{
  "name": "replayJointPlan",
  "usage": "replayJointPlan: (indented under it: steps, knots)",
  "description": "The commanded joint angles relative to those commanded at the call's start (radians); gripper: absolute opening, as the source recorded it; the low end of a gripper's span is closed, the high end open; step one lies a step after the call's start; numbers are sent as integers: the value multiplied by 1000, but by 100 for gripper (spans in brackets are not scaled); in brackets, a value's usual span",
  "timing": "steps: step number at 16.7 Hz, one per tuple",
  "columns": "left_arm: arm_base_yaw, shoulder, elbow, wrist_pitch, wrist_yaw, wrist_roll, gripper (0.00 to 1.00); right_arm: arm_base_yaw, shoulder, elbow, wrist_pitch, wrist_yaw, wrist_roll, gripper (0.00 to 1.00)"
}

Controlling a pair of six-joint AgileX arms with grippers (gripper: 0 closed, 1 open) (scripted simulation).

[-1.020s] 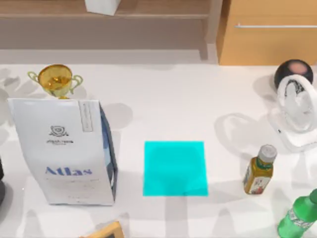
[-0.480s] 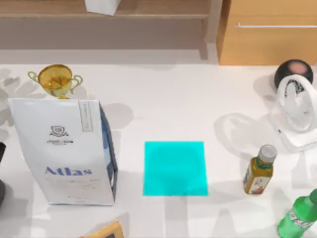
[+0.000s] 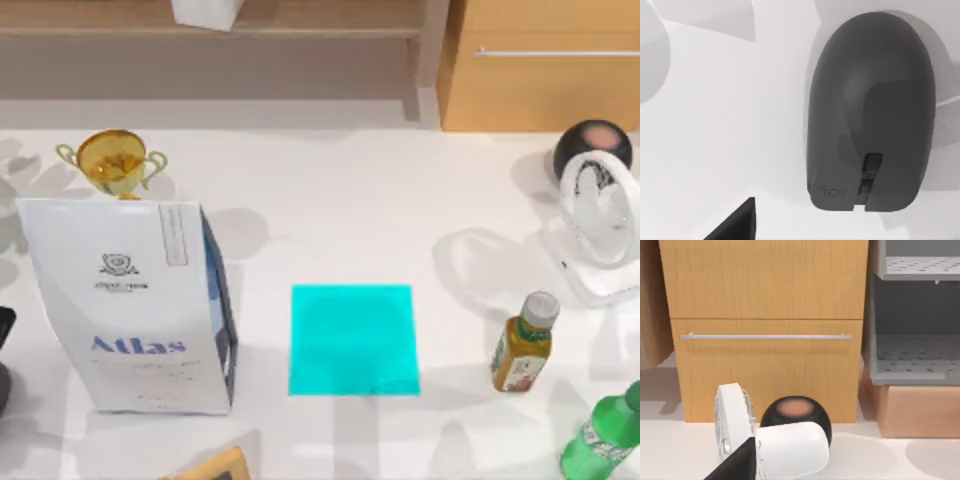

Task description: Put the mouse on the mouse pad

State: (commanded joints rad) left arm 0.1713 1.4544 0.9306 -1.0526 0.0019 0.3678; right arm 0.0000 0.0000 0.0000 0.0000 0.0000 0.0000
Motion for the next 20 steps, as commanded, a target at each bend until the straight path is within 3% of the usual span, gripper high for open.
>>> replayJointPlan:
  steps: [5, 12, 18, 20]
  knots:
    - [2, 33, -45, 73, -1, 2, 100, 0, 0, 0, 0, 0, 0, 100]
    - [5, 191, -222, 420, -1, 7, 100, 0, 0, 0, 0, 0, 0, 100]
    - [3, 214, -247, 460, 0, 6, 100, 0, 0, 0, 0, 0, 0, 100]
    - [3, 214, -247, 460, 0, 6, 85, 0, 0, 0, 0, 0, 0, 100]
